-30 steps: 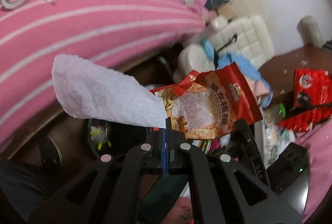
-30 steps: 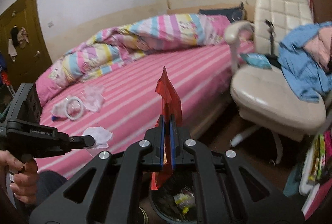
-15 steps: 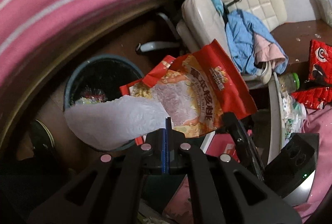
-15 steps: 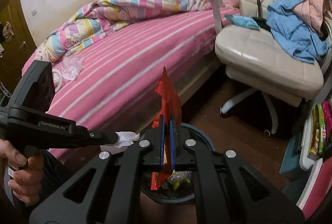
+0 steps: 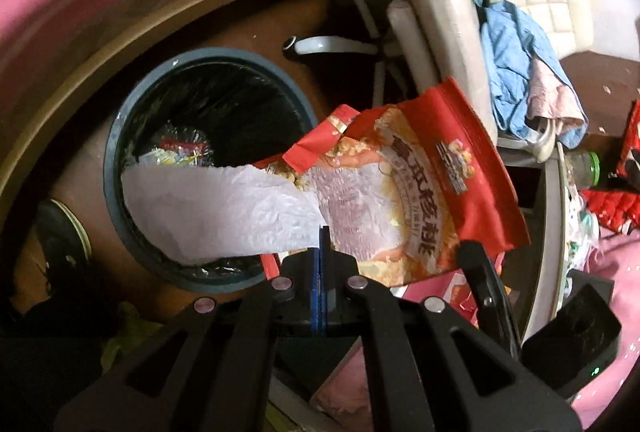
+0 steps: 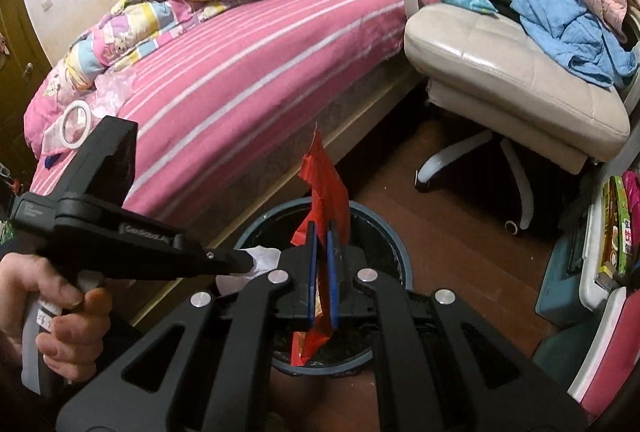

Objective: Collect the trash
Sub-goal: 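Open both tools to drop the items into the black bin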

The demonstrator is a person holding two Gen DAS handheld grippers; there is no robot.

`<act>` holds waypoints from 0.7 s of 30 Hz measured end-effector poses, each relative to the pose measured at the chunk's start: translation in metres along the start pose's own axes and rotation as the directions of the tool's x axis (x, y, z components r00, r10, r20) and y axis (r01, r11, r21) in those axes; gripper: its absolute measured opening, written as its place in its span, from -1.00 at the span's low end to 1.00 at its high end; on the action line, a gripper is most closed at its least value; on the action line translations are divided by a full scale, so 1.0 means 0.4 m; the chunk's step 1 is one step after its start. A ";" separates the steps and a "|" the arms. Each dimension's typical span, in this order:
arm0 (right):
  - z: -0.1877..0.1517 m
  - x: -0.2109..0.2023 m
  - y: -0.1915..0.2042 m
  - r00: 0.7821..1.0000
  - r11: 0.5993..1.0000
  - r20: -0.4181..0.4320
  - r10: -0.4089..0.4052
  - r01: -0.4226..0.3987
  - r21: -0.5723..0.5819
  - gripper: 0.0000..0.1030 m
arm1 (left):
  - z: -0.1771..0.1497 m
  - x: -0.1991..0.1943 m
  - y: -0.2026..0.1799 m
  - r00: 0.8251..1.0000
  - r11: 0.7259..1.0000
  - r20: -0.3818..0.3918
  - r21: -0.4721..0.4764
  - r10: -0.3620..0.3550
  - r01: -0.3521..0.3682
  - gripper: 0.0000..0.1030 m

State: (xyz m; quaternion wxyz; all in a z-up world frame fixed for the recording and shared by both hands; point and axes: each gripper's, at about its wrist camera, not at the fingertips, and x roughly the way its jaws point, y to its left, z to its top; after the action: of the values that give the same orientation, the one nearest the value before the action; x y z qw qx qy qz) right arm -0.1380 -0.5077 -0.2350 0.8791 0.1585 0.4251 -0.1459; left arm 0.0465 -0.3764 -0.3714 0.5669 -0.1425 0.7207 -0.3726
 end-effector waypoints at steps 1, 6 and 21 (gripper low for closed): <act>-0.002 0.006 0.001 1.000 1.000 -0.005 -0.001 0.001 -0.001 -0.90 | 0.005 0.006 0.004 1.000 1.000 -0.002 -0.007 -0.001 0.001 -1.00; -0.015 0.037 0.006 0.999 1.000 -0.035 -0.007 0.008 0.009 -0.89 | 0.018 0.031 0.021 1.000 1.000 -0.024 -0.030 0.002 -0.002 -0.88; -0.047 0.080 0.010 0.996 0.998 -0.066 -0.058 0.059 0.000 0.01 | 0.026 0.010 0.070 0.992 0.986 -0.011 -0.106 0.126 -0.126 0.38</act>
State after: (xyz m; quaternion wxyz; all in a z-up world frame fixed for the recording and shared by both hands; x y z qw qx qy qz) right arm -0.1306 -0.5004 -0.2707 0.8597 0.1518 0.4583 -0.1667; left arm 0.0609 -0.3638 -0.3946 0.5795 -0.1261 0.7483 -0.2973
